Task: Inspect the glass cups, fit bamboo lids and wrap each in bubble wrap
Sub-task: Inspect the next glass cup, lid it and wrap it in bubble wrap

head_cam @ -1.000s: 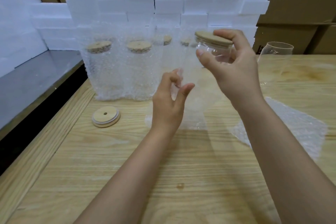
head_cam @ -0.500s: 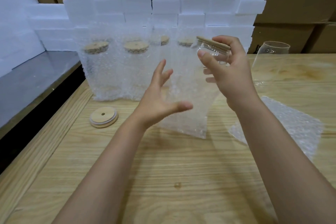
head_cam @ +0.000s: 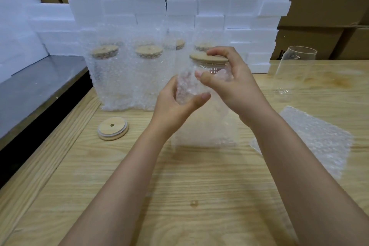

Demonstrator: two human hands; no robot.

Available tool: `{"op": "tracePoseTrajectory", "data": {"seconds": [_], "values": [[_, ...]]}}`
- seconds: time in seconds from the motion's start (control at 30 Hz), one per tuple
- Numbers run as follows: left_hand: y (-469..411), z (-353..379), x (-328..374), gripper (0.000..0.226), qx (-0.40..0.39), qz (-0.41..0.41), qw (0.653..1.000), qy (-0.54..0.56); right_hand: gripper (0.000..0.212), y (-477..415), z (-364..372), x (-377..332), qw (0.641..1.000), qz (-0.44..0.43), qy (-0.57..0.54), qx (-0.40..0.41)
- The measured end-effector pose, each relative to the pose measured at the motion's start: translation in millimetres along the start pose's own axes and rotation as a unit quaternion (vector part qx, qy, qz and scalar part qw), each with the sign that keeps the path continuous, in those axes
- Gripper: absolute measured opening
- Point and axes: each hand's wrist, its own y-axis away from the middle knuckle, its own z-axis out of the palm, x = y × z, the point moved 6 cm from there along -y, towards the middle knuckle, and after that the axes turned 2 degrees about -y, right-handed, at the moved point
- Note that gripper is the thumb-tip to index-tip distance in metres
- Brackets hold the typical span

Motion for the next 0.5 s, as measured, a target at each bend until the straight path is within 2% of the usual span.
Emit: {"op": "tracePoseTrajectory", "data": {"seconds": [0.07,0.1,0.2,0.23,0.33,0.5], "values": [[-0.4,0.7,3.0,0.047,-0.004,0.008,1.0,0.004,0.037,0.5,3.4,3.1,1.0,0.006,0.019,-0.019],[-0.4,0.4,1.4,0.055,-0.019,0.003,1.0,0.007,0.037,1.1,4.0,3.5,0.999,0.003,0.026,-0.019],[1.2,-4.0,-11.8,0.108,-0.092,-0.043,0.995,-0.006,0.037,1.5,0.6,1.5,0.999,-0.018,0.049,0.005],[4.1,-4.2,-15.9,0.115,-0.125,-0.057,0.99,-0.012,0.038,1.1,-1.8,1.1,0.998,-0.021,0.049,0.016],[16.7,3.9,-29.7,0.098,-0.188,-0.082,0.978,-0.023,0.04,-0.3,-7.5,-0.4,0.999,-0.014,0.023,0.04],[15.5,5.2,-37.0,0.072,-0.151,-0.098,0.984,-0.015,0.044,-1.0,-5.8,-3.0,0.999,-0.01,0.042,0.01]]}}
